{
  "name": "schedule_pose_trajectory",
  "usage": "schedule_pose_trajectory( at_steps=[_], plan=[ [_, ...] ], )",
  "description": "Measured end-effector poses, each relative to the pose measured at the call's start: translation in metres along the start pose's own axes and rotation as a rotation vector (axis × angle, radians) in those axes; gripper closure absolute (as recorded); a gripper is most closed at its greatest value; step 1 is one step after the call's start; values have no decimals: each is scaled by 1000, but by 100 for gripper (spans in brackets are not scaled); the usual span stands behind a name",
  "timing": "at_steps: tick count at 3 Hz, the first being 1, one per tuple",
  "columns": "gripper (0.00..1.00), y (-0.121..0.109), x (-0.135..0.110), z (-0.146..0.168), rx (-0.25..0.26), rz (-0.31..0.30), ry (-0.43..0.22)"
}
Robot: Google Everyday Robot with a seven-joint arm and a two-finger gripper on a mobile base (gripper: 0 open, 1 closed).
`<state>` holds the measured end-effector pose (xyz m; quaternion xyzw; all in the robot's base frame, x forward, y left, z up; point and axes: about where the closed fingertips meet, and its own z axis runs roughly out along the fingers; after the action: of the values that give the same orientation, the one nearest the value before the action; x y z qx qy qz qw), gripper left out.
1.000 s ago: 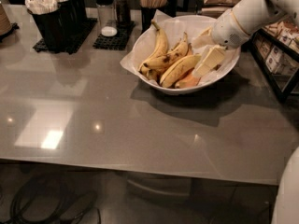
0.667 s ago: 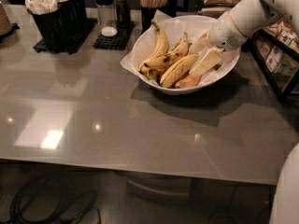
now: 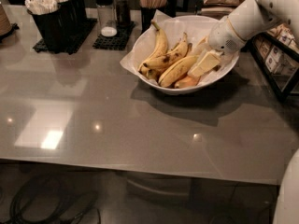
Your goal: Pick banana from white bowl
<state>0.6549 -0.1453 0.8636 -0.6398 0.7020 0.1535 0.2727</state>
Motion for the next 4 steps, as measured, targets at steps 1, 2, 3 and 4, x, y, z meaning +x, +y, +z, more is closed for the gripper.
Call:
schedule_pose_trajectory(
  at_steps=[1, 2, 3, 4],
  plan=[
    [84, 1, -1, -2, 2, 1, -3],
    [100, -1, -15, -38, 110, -14, -46],
    [100, 12, -46, -104, 230, -52, -168],
    [100, 48, -71, -156, 303, -14, -331]
  ],
)
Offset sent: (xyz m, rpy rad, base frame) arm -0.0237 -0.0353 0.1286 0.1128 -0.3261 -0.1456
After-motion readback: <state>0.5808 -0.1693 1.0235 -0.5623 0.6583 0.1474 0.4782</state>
